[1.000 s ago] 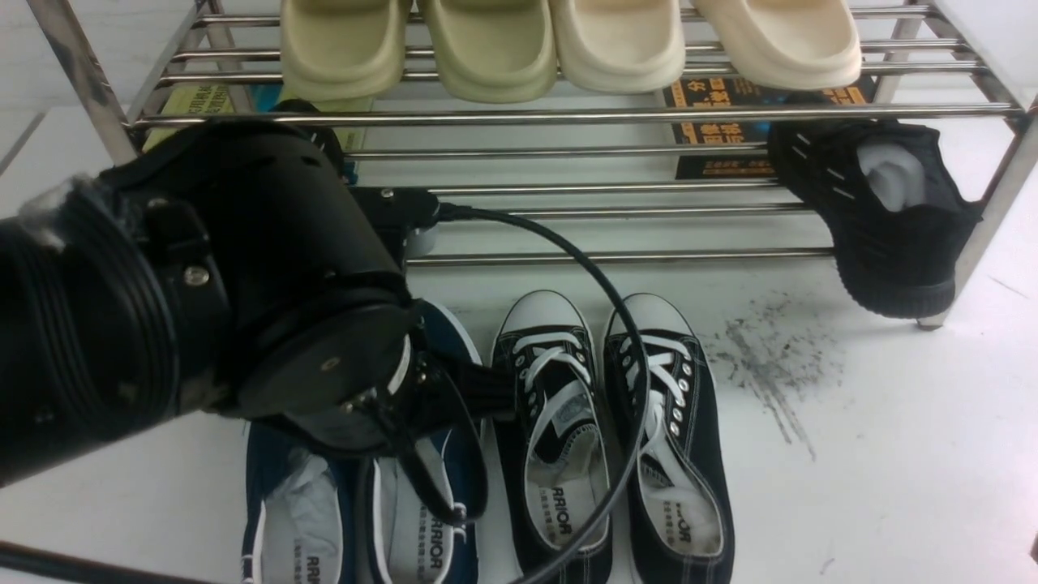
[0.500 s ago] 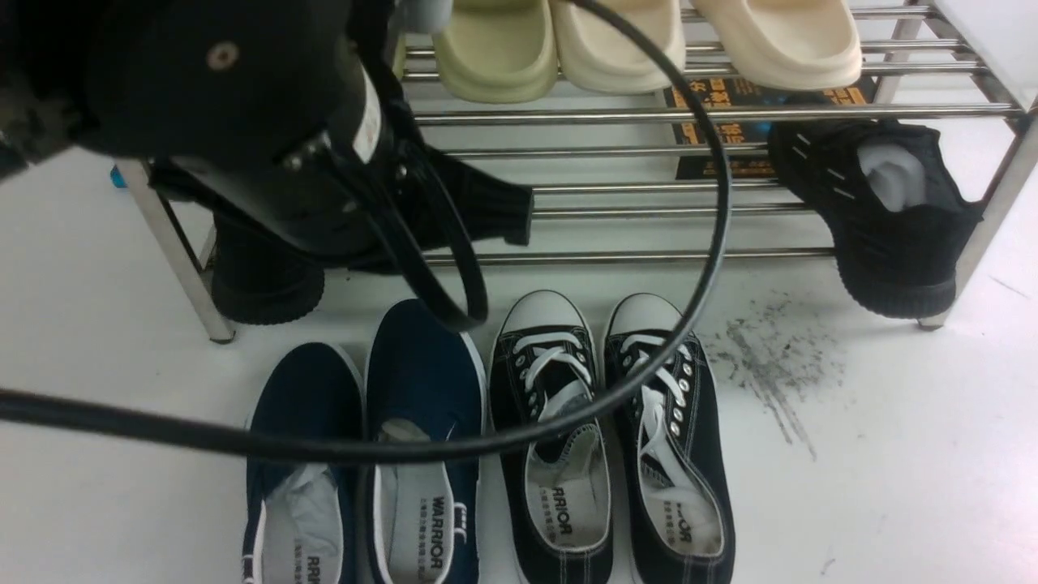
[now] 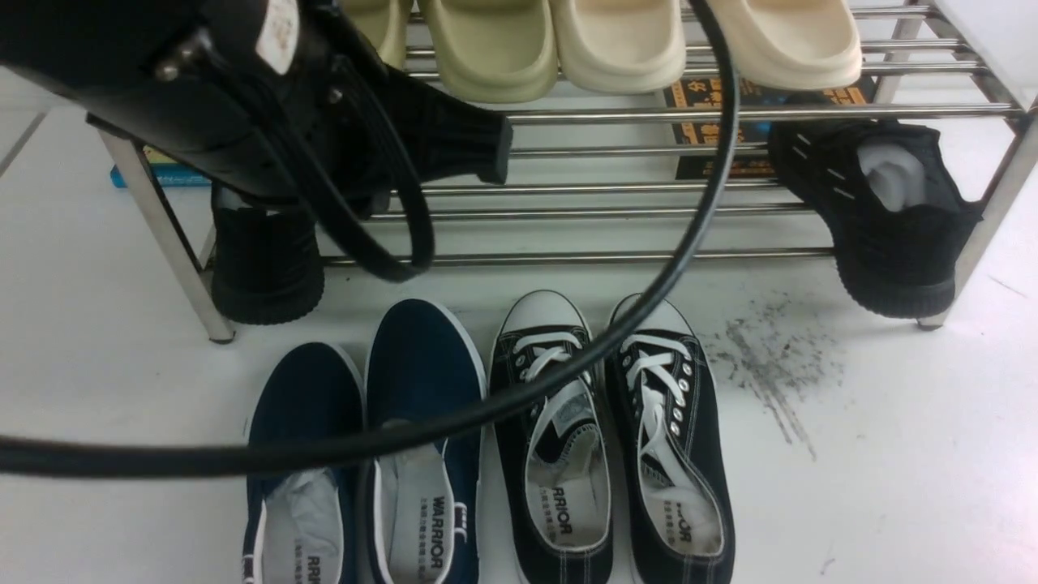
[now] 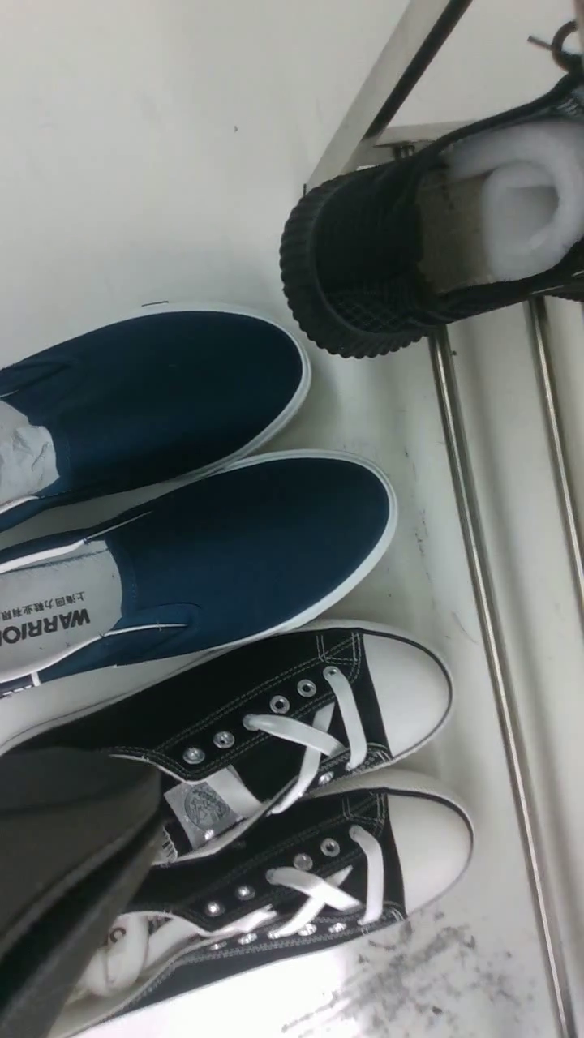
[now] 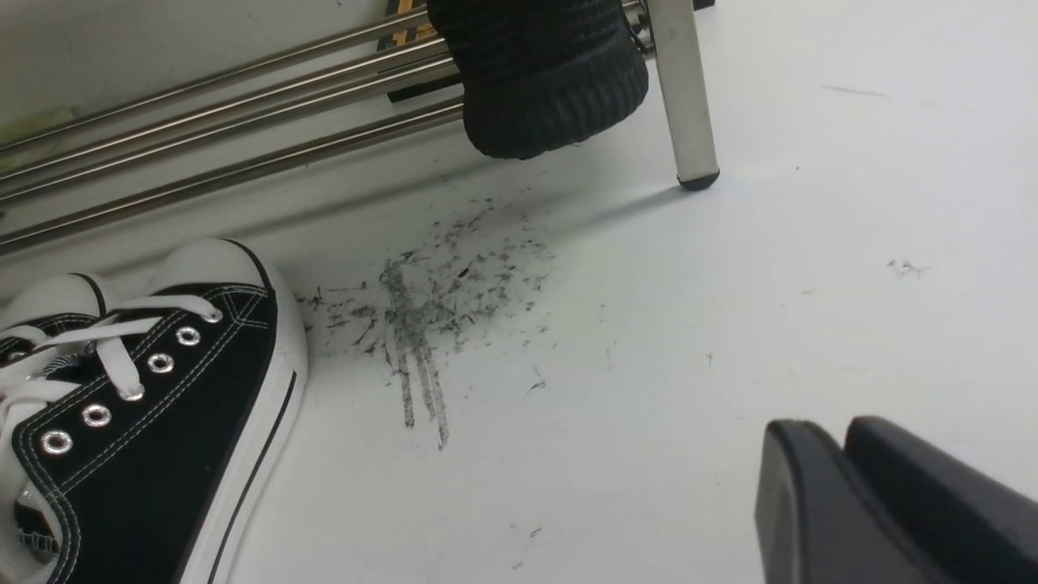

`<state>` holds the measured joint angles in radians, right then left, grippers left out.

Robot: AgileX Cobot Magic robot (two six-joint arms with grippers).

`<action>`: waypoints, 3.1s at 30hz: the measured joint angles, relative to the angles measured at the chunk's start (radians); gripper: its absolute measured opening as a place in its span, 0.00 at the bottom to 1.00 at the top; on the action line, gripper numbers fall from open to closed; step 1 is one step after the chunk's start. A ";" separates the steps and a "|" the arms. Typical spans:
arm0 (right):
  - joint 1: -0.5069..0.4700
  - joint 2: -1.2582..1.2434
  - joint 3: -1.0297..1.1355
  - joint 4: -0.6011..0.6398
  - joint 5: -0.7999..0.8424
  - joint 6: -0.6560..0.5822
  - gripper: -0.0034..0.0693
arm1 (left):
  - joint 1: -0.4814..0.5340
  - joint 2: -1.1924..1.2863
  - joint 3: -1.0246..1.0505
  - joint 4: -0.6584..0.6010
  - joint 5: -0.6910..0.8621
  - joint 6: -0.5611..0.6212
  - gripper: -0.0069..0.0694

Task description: Take the shoes off the shelf with your hand on the white table.

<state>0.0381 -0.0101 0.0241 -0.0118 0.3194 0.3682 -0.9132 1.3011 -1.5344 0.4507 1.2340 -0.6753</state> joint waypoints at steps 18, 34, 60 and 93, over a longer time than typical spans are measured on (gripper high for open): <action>0.000 0.000 -0.010 -0.045 0.066 -0.155 0.20 | 0.000 -0.053 -0.001 0.034 0.000 0.063 0.11; 0.000 0.000 -0.010 -0.047 0.071 -0.254 0.21 | 0.000 -0.465 0.358 0.008 0.000 -0.036 0.11; 0.000 0.000 -0.010 -0.048 0.071 -0.276 0.24 | 0.000 -0.988 1.300 0.169 -0.881 -0.494 0.14; 0.000 0.000 -0.010 -0.048 0.071 -0.277 0.28 | 0.774 -1.128 1.519 -0.409 -0.892 0.286 0.17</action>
<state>0.0381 -0.0101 0.0137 -0.0599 0.3900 0.0913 -0.1392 0.1730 -0.0152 0.0421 0.3415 -0.3889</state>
